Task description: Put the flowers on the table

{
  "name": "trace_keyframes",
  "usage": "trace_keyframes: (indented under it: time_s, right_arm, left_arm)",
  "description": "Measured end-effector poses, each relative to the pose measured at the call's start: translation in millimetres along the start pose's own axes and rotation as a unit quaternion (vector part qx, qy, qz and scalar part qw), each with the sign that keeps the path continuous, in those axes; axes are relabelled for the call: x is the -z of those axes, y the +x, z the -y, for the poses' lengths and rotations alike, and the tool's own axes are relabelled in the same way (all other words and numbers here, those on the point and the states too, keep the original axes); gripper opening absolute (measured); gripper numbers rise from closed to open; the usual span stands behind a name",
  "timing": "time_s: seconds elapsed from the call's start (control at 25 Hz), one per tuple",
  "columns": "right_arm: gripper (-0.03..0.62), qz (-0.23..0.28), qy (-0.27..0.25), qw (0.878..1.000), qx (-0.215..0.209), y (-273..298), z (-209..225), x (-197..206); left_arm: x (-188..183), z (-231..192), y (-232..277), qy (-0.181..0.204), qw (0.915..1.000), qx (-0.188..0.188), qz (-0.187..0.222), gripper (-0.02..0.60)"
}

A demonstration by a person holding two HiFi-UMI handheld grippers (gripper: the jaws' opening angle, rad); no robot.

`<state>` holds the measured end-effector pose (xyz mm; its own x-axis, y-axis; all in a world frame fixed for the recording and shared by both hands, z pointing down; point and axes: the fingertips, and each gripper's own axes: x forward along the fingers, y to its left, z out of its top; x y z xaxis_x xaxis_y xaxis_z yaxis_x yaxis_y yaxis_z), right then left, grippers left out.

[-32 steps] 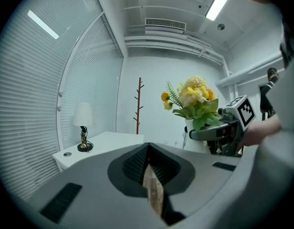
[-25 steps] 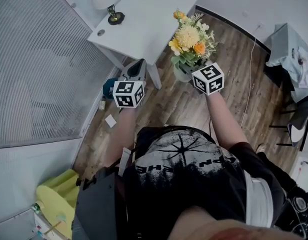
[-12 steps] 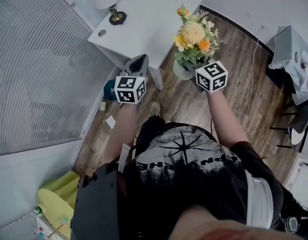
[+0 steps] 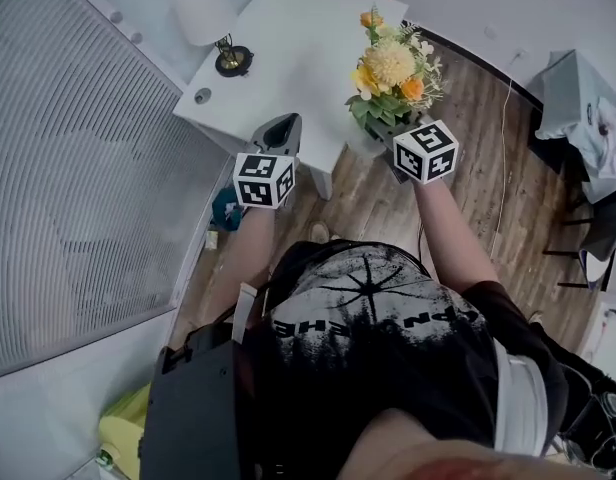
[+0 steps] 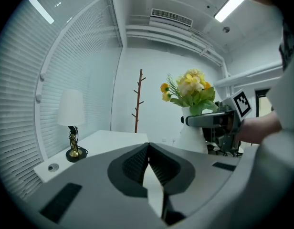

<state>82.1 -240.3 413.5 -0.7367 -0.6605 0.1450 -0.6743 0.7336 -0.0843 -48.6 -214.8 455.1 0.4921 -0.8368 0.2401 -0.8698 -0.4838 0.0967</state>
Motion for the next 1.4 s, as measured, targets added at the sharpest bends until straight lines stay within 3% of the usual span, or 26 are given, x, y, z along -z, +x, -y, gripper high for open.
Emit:
trace_keyframes:
  time_s: [0.12, 0.4, 0.68, 0.88, 1.12, 1.4]
  right_arm:
    - [0.247, 0.006, -0.002, 1.000, 0.011, 21.0, 4.3, -8.0]
    - [0.247, 0.022, -0.013, 0.999, 0.023, 21.3, 1.7, -18.8]
    - [0.247, 0.012, -0.015, 0.999, 0.042, 82.2, 13.1, -22.8]
    - [0.247, 0.010, -0.015, 0.999, 0.038, 73.1, 10.6, -24.1]
    - [0.247, -0.004, -0.014, 0.999, 0.041, 118.1, 29.5, -13.1]
    - [0.247, -0.010, -0.015, 1.000, 0.023, 144.5, 56.5, -10.7]
  left_arm:
    - [-5.9, -20.1, 9.5, 0.002, 0.9999, 0.012, 0.003, 0.012]
    - [-16.7, -22.8, 8.7, 0.016, 0.9995, 0.022, 0.014, 0.012]
    - [-24.5, -77.3, 39.7, 0.013, 0.9988, 0.046, 0.011, 0.012]
    - [-26.2, -67.5, 37.8, 0.010, 0.9989, 0.046, 0.007, 0.012]
    - [-15.6, -106.0, 69.8, -0.004, 0.9984, 0.056, -0.002, 0.012]
    - [-18.2, -120.7, 102.0, -0.007, 0.9988, 0.046, -0.013, 0.011]
